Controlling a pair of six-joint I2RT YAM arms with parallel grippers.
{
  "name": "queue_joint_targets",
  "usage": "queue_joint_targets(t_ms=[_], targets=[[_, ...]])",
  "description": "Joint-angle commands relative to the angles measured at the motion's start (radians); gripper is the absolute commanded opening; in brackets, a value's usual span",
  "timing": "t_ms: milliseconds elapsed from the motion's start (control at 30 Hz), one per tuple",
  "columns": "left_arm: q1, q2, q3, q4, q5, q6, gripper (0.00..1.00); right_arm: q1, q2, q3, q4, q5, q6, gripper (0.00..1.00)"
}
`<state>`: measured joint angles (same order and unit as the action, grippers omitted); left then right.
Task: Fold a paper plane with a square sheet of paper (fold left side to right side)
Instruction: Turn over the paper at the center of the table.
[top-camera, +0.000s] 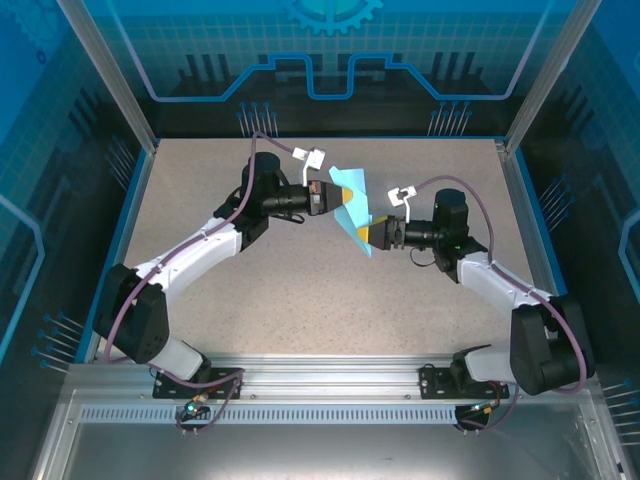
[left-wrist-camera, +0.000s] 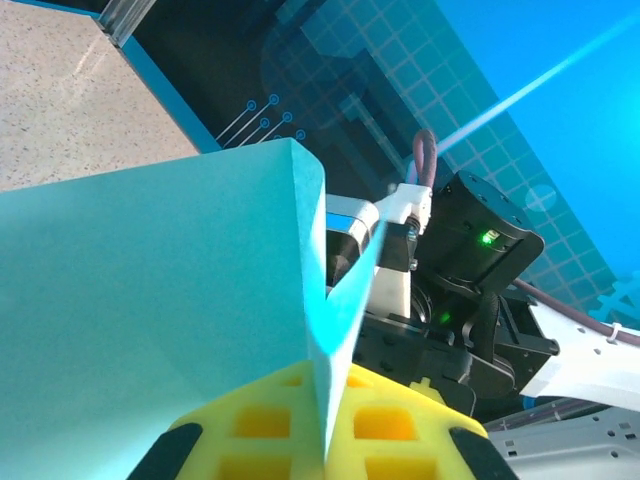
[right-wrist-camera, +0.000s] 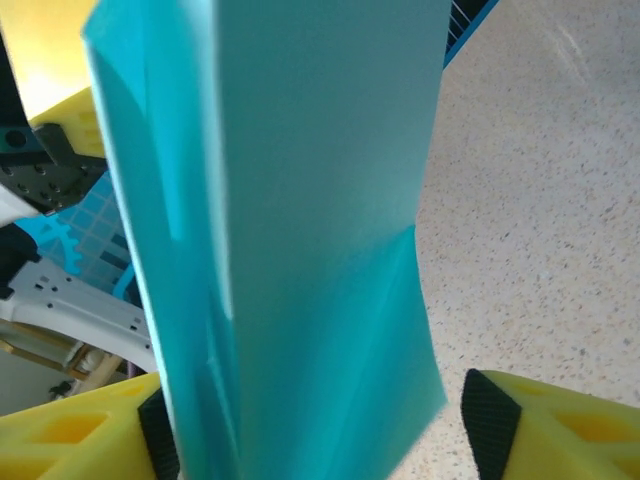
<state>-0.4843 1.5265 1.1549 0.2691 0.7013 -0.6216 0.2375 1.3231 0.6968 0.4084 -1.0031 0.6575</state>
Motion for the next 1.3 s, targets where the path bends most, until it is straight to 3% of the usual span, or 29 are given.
queue_joint_targets(t_ms=[0,67,267,533,600,733,833,933,1133,1267], targets=[[-0.005,-0.016,-0.017,0.025,0.033,0.014,0.0,0.018,0.001,0.03,0.03,-0.01,0.009,0.61],[-0.005,-0.013,-0.021,0.026,0.028,0.011,0.0,0.018,-0.007,0.033,-0.004,0.002,-0.01,0.5],[-0.005,-0.004,-0.027,0.019,0.019,0.014,0.0,0.017,-0.021,0.036,-0.057,0.012,-0.042,0.31],[-0.005,0.005,-0.025,0.001,0.006,0.026,0.04,0.018,-0.039,0.053,-0.173,0.038,-0.108,0.14],[-0.004,0.006,-0.023,-0.008,-0.001,0.029,0.13,0.017,-0.042,0.058,-0.196,0.047,-0.125,0.12],[-0.004,-0.005,-0.018,-0.053,-0.017,0.054,0.18,0.018,-0.045,0.073,-0.277,0.071,-0.176,0.11],[-0.001,-0.041,-0.011,-0.151,-0.077,0.11,0.44,0.022,-0.059,0.102,-0.413,0.135,-0.256,0.1],[-0.001,-0.103,-0.015,-0.287,-0.189,0.195,0.66,0.04,-0.074,0.159,-0.63,0.28,-0.371,0.09],[0.0,-0.258,-0.067,-0.47,-0.467,0.26,0.81,0.125,-0.094,0.264,-0.906,0.678,-0.438,0.08],[-0.001,-0.35,-0.141,-0.511,-0.675,0.208,0.92,0.245,-0.05,0.351,-1.079,1.103,-0.393,0.08]])
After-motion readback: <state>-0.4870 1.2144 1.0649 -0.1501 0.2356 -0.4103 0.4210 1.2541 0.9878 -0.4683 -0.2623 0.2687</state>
